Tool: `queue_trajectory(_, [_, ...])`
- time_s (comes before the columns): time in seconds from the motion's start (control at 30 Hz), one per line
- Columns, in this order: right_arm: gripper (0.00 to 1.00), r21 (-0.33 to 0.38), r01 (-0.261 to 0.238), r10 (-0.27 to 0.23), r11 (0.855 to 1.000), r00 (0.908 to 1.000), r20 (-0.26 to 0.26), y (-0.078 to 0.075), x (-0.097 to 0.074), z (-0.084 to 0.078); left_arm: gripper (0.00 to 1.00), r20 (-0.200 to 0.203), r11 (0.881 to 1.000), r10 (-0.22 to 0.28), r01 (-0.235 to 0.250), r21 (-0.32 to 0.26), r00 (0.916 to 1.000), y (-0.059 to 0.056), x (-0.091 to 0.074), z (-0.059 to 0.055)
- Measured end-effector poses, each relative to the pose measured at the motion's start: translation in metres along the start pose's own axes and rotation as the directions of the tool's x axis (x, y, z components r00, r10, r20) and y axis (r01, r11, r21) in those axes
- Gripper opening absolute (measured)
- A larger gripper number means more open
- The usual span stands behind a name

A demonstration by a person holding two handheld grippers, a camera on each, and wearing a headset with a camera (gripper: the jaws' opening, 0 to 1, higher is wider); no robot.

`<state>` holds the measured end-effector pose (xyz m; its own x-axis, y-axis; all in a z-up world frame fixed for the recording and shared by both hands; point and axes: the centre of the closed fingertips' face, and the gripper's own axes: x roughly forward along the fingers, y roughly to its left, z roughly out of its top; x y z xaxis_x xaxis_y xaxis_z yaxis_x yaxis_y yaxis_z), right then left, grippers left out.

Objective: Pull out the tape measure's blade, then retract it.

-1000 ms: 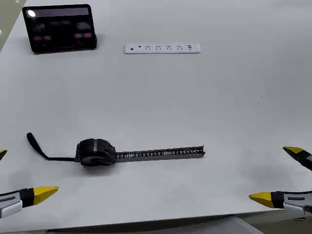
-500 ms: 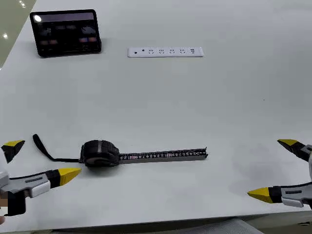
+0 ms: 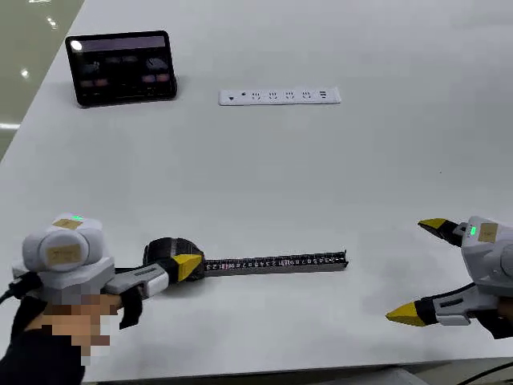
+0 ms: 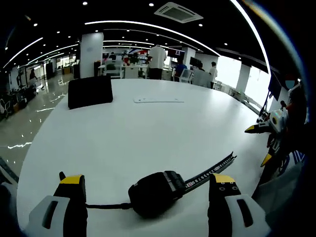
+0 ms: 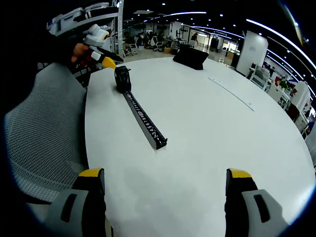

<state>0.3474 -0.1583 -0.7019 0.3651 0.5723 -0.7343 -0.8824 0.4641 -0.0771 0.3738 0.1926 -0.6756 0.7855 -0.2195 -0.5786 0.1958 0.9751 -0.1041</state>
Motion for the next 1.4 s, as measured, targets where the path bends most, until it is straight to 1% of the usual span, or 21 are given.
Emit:
queue_trajectory(0.03, [0.97, 0.012, -0.007, 0.007, 1.000, 1.0000, 0.003, -0.001, 0.001, 0.004, 1.00, 0.009, 1.000, 0.017, -0.017, 0.018, 0.9998, -0.002, 0.001, -0.001])
queue_trajectory(0.13, [0.98, 0.023, -0.024, 0.023, 0.999, 0.9995, 0.022, -0.004, 0.004, 0.017, 1.00, 0.033, 0.998, 0.054, -0.055, 0.023, 0.9980, -0.003, 0.005, -0.006])
queue_trajectory(0.27, [0.94, -0.013, -0.043, 0.043, 0.999, 0.9989, 0.015, -0.008, 0.010, 0.027, 1.00, 0.042, 0.999, 0.032, -0.033, 0.020, 0.9986, -0.009, 0.015, -0.016])
queue_trajectory(0.37, [0.94, -0.023, -0.054, 0.054, 0.998, 0.9983, 0.021, -0.011, 0.016, 0.038, 1.00, 0.042, 1.000, 0.027, -0.027, 0.003, 0.9987, -0.013, 0.019, -0.019])
queue_trajectory(0.4, [0.95, -0.025, -0.061, 0.062, 0.998, 0.9979, 0.019, -0.011, 0.019, 0.040, 1.00, 0.052, 1.000, 0.027, -0.027, 0.011, 0.9983, -0.014, 0.019, -0.018])
queue_trajectory(0.43, [0.95, -0.034, -0.070, 0.071, 0.997, 0.9974, 0.013, -0.010, 0.023, 0.042, 1.00, 0.094, 0.998, 0.039, -0.044, 0.051, 0.9948, -0.013, 0.021, -0.011])
queue_trajectory(0.47, [0.95, -0.046, -0.080, 0.080, 0.996, 0.9968, 0.003, -0.010, 0.026, 0.042, 1.00, 0.114, 0.996, 0.055, -0.062, 0.066, 0.9919, -0.010, 0.021, -0.008])
queue_trajectory(0.5, [0.95, -0.059, -0.095, 0.094, 0.994, 0.9955, -0.011, -0.008, 0.029, 0.042, 1.00, 0.101, 0.997, 0.049, -0.054, 0.051, 0.9937, -0.013, 0.022, -0.011])
queue_trajectory(0.53, [0.96, -0.076, -0.112, 0.110, 0.991, 0.9936, -0.027, -0.007, 0.035, 0.042, 1.00, 0.102, 0.999, 0.043, -0.046, 0.029, 0.9938, -0.013, 0.025, -0.013])
queue_trajectory(0.63, [0.93, -0.137, -0.159, 0.151, 0.978, 0.9862, -0.069, -0.003, 0.047, 0.039, 1.00, 0.084, 0.999, 0.040, -0.042, 0.032, 0.9957, -0.014, 0.033, -0.022])
queue_trajectory(0.7, [0.89, -0.178, -0.197, 0.181, 0.964, 0.9783, -0.100, 0.000, 0.055, 0.035, 1.00, 0.089, 0.999, 0.038, -0.040, 0.025, 0.9953, -0.014, 0.035, -0.023])
queue_trajectory(0.8, [0.81, -0.181, -0.229, 0.206, 0.956, 0.9685, -0.141, 0.002, 0.067, 0.030, 1.00, 0.118, 0.999, 0.024, -0.026, 0.021, 0.9927, -0.018, 0.035, -0.022])
queue_trajectory(0.83, [0.76, -0.194, -0.258, 0.231, 0.946, 0.9610, -0.152, 0.005, 0.069, 0.028, 1.00, 0.122, 1.000, 0.019, -0.022, 0.020, 0.9924, -0.018, 0.037, -0.023])
queue_trajectory(0.93, [0.55, -0.197, -0.310, 0.271, 0.930, 0.9414, -0.201, 0.009, 0.076, 0.020, 1.00, 0.110, 1.000, 0.015, -0.017, 0.018, 0.9938, -0.019, 0.039, -0.026])
queue_trajectory(1.0, [0.47, -0.204, -0.316, 0.275, 0.927, 0.9392, -0.206, 0.009, 0.080, 0.019, 1.00, 0.106, 1.000, 0.016, -0.018, 0.017, 0.9942, -0.018, 0.040, -0.028])
queue_trajectory(1.03, [0.42, -0.210, -0.334, 0.288, 0.919, 0.9317, -0.221, 0.011, 0.082, 0.017, 0.99, 0.102, 1.000, 0.011, -0.013, 0.017, 0.9947, -0.019, 0.040, -0.028])
queue_trajectory(1.1, [0.33, -0.216, -0.353, 0.300, 0.910, 0.9228, -0.242, 0.010, 0.084, 0.015, 0.99, 0.099, 1.000, 0.013, -0.015, 0.023, 0.9950, -0.019, 0.041, -0.029])
queue_trajectory(1.17, [0.24, -0.212, -0.362, 0.306, 0.908, 0.9171, -0.256, 0.011, 0.084, 0.014, 0.98, 0.102, 1.000, 0.012, -0.014, 0.021, 0.9947, -0.019, 0.041, -0.028])
queue_trajectory(1.27, [0.17, -0.229, -0.366, 0.306, 0.902, 0.9159, -0.260, 0.011, 0.086, 0.014, 0.96, 0.098, 1.000, 0.011, -0.012, 0.012, 0.9951, -0.019, 0.042, -0.029])
queue_trajectory(1.33, [0.14, -0.274, -0.372, 0.302, 0.887, 0.9159, -0.264, 0.010, 0.087, 0.013, 0.95, 0.093, 1.000, 0.014, -0.014, 0.006, 0.9955, -0.018, 0.043, -0.030])
queue_trajectory(1.4, [0.12, -0.266, -0.381, 0.304, 0.886, 0.9082, -0.287, 0.012, 0.089, 0.011, 0.94, 0.093, 1.000, 0.017, -0.017, -0.003, 0.9955, -0.018, 0.042, -0.030])
